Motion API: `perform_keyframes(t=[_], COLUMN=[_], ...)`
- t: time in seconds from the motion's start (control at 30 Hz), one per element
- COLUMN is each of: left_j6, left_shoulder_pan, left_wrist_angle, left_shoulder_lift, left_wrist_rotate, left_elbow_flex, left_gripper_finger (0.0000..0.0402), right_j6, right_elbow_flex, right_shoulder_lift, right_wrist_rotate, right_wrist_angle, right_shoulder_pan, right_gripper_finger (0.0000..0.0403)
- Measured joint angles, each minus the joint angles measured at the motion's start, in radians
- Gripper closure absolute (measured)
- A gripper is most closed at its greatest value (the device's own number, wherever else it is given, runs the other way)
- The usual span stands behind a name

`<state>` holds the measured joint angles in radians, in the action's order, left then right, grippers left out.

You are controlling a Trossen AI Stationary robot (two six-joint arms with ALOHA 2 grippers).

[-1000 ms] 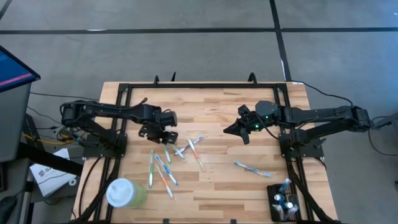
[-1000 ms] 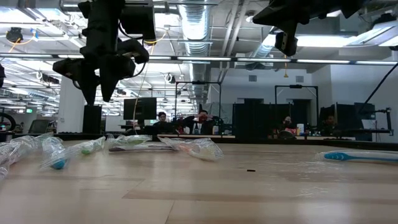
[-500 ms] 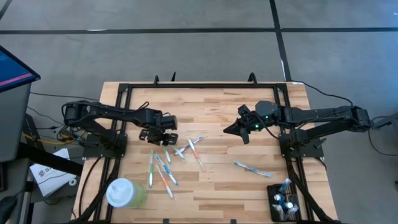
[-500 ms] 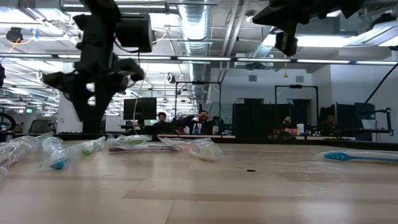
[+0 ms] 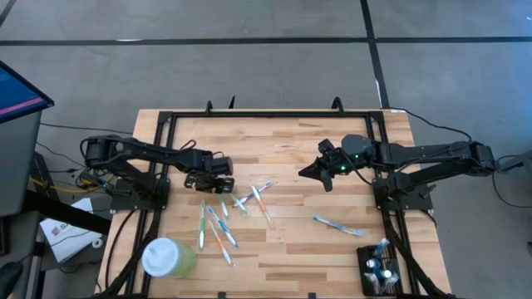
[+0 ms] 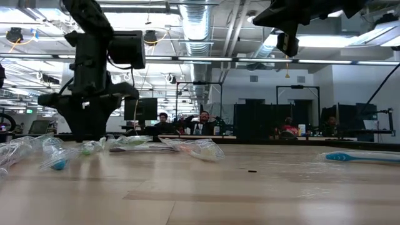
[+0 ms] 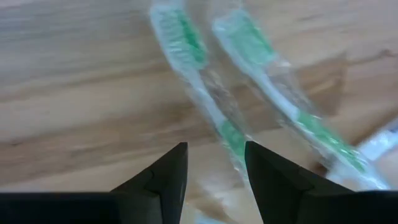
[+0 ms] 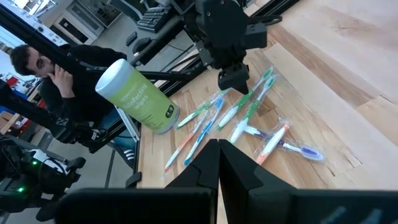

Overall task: Pick & Place toothbrushing station
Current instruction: Put the top left green toothbrush into the black organizer

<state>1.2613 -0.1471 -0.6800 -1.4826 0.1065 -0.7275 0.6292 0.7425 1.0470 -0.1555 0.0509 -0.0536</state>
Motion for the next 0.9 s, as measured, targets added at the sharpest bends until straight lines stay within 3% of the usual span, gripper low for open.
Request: perform_keyframes(t=[0.27,0.9], left_j6=[-0.003,-0.005], left_shoulder_pan=[-0.005,-0.027], left_wrist_angle=[0.138,0.186], left_shoulder_lift=[0.000,0.001], left_wrist_rotate=[-0.015,-0.022], left_elbow_flex=[0.050,0.047], left_gripper_finger=[0.0248,0.0248], right_j6=[0.000,0.000], right_elbow_flex=[0.000,0.000], right_shoulder_lift=[0.000,0.000], right_wrist_rotate=[0.000,0.000], right_wrist_angle=[0.000,0.000], right_shoulder_pan=[0.000,0.001], right_gripper_finger=[0.0403,0.0403])
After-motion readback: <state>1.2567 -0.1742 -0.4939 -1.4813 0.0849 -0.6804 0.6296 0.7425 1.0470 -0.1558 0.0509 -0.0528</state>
